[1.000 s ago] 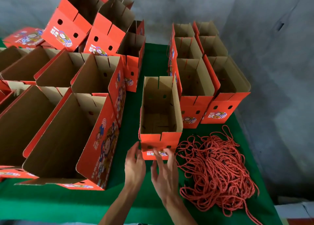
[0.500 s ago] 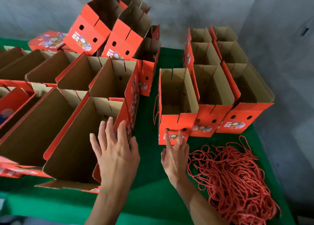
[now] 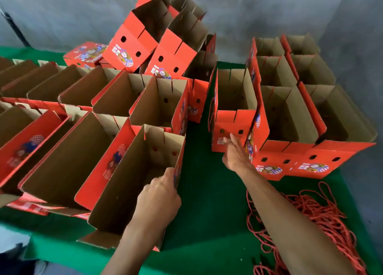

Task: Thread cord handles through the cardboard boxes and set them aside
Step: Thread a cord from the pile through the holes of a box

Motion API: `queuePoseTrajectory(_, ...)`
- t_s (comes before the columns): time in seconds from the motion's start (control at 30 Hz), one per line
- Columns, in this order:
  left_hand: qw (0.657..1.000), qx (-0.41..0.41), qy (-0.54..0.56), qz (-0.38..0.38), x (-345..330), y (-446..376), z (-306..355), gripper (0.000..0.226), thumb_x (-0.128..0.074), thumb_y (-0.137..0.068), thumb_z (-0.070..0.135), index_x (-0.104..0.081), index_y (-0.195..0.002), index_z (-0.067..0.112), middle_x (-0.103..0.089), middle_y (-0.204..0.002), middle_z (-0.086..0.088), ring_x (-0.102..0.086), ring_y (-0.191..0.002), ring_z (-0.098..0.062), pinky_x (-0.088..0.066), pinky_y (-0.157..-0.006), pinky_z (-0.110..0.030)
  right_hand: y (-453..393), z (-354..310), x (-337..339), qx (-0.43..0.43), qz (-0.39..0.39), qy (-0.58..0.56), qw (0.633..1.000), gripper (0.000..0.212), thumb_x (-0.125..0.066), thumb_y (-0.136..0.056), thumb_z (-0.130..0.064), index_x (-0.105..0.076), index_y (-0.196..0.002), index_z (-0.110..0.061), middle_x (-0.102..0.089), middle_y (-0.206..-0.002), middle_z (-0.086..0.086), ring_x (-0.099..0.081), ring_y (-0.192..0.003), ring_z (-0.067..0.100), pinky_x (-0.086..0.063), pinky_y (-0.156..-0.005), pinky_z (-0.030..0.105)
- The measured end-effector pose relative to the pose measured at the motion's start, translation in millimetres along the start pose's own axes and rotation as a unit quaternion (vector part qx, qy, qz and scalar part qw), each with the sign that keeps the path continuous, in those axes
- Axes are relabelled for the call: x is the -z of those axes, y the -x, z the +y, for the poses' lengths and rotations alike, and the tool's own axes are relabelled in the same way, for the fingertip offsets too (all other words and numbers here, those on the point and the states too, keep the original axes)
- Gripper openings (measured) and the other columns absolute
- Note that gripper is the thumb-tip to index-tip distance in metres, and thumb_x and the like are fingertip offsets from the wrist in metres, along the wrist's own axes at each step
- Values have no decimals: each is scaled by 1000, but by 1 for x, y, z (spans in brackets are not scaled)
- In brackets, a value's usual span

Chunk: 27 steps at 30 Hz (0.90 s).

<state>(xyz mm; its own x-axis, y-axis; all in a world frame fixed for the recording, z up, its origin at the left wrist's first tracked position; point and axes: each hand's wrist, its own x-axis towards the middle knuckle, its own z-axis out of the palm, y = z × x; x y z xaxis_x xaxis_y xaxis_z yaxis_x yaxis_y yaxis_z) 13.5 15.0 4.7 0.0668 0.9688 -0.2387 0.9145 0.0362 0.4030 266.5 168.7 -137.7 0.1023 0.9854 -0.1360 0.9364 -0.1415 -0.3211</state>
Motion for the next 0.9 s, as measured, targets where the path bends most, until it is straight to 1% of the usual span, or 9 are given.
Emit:
queuePoseTrajectory(0.07, 1000, -13, 5, -11, -5, 1, 12, 34, -49, -99, 22, -43, -132, 28, -67, -113, -6, -66, -99, -32, -57, -85, -47, -1, 8, 3, 4, -16, -11, 1000, 75, -56, -96, 6, -24, -162, -11, -7, -172, 6, -8, -159, 25, -12, -129, 39)
queuePoseTrajectory(0.17, 999, -41, 25, -18, -16, 2, 34, 29, -46, -98, 18, -47, -127, 23, -67, -112, -8, -65, -99, -35, -51, -78, -41, 16, 20, 2, 6, -5, -62, 998, 52, -54, -91, 9, -54, -142, -3, -51, -148, 17, -50, -138, 32, -42, -113, 37)
queuePoseTrajectory(0.23, 997, -60, 34, -27, -22, 5, 49, 27, -46, -98, 17, -48, -124, 22, -67, -111, -7, -64, -99, -35, -45, -75, -39, 32, 30, -5, -33, -14, -69, 997, 39, -53, -92, 3, -63, -129, -4, -63, -131, 19, -61, -120, 34, -51, -101, 39)
queuePoseTrajectory(0.3, 995, -78, 44, -48, -29, 10, 62, 24, -46, -98, 18, -47, -121, 22, -67, -112, -7, -65, -101, -35, -52, -82, -42, 54, 45, -18, -79, -25, -38, 996, 31, -57, -96, -9, -62, -127, -5, -63, -130, 18, -61, -119, 35, -51, -100, 40)
queuePoseTrajectory(0.37, 992, -92, 50, -75, -36, 15, 74, 24, -48, -100, 20, -44, -123, 22, -66, -116, -7, -66, -104, -34, -56, -91, -49, 78, 63, -32, -117, -48, -3, 992, 42, -64, -98, -27, -54, -133, -7, -56, -136, 16, -56, -126, 34, -49, -104, 42)
queuePoseTrajectory(0.47, 987, -118, 41, -99, -48, 27, 89, 38, -53, -100, 21, -33, -133, 23, -63, -121, -5, -66, -108, -31, -57, -92, -50, 112, 86, -55, -148, -95, 36, 984, 55, -64, -97, -45, -49, -137, -10, -52, -138, 16, -53, -129, 33, -47, -106, 42)
queuePoseTrajectory(0.63, 983, -144, 32, -110, -60, 37, 103, 62, -55, -99, 22, -17, -148, 25, -57, -133, -3, -64, -115, -31, -56, -95, -50, 140, 87, -76, -114, -91, 25, 989, 29, -51, -104, -31, -62, -122, -12, -66, -124, 12, -64, -114, 30, -51, -89, 36)
queuePoseTrajectory(0.77, 981, -136, 29, -136, -60, 25, 108, 41, -54, -99, 28, -32, -134, 23, -60, -123, -4, -65, -106, -28, -58, -91, -50, 153, 77, -77, -104, -74, -3, 992, 28, -49, -104, -33, -72, -103, -16, -73, -107, 9, -70, -100, 29, -51, -77, 34)
queuePoseTrajectory(0.9, 971, -89, 123, -185, -58, -5, 114, 23, -53, -100, 25, -49, -123, 19, -64, -115, -4, -67, -100, -25, -60, -83, -41, 161, 71, -72, -72, 36, -157, 984, 37, -47, -107, -31, -69, -90, -8, -70, -91, 12, -67, -86, 31, -51, -75, 41)
